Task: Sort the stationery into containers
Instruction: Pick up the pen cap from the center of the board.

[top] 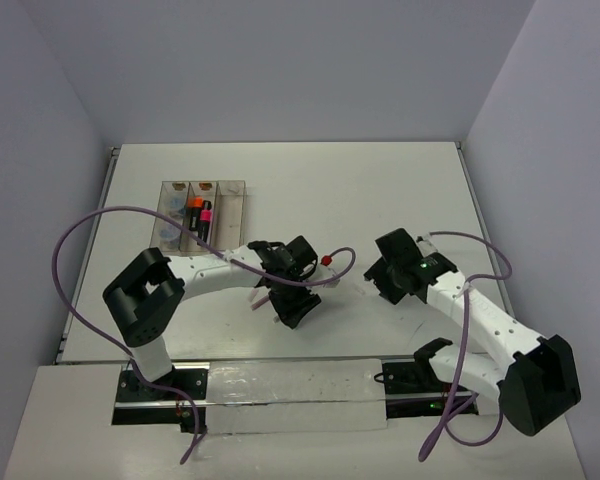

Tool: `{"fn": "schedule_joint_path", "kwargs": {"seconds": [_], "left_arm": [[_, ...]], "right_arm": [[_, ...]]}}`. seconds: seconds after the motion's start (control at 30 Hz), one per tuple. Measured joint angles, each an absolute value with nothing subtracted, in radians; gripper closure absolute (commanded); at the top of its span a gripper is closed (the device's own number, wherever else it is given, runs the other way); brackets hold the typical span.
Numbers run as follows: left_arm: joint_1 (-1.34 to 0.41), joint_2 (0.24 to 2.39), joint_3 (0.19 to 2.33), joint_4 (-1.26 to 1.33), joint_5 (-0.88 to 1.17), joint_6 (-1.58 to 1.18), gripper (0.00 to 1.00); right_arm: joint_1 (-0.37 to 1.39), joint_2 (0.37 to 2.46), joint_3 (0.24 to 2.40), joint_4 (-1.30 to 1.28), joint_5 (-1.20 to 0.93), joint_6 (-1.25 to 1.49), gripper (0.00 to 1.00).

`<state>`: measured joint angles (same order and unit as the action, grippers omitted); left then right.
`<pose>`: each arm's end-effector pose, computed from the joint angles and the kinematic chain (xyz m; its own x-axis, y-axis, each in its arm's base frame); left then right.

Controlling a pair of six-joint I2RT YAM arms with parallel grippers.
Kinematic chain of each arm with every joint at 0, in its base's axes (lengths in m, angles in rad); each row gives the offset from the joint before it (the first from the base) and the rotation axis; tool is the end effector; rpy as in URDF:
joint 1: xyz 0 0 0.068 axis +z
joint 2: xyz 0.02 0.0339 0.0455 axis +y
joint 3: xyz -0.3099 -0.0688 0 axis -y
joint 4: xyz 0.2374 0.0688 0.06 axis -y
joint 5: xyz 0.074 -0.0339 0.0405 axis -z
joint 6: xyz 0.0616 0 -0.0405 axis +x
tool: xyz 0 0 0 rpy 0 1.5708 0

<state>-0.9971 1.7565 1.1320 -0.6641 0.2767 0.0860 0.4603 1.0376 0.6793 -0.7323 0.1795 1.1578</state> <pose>0.1715 -0.2964 0.2000 -0.4464 0.8431 -0.3000 0.8909 0.3872 -0.2375 0.1554 0.0648 0.2339 -0.6516 0.6828 -0.3304 0.5820 0.7294 0.3596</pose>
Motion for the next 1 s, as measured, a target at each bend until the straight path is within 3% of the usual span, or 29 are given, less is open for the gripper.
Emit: {"fn": "schedule_joint_path", "kwargs": {"seconds": [0.2, 0.4, 0.7, 1.0], "left_arm": [[-0.999, 1.766, 1.143, -0.664, 0.23, 0.086, 0.41], [-1.0, 1.768, 1.158, -0.663, 0.208, 0.086, 0.41], [-1.0, 1.768, 1.158, -0.664, 0.195, 0.087, 0.41], [-1.0, 1.752, 1.158, -0.664, 0.193, 0.09, 0.41]], "right_arm": [[0.46, 0.895, 0.634, -0.732, 0.134, 1.569, 0.45], [0.46, 0.849, 0.586, -0.712, 0.12, 1.824, 0.4], [0.403, 1.122, 0.609, -0.681, 0.016, 1.923, 0.35], [0.379, 1.201, 0.608, -0.637, -0.02, 1.933, 0.35]]}}
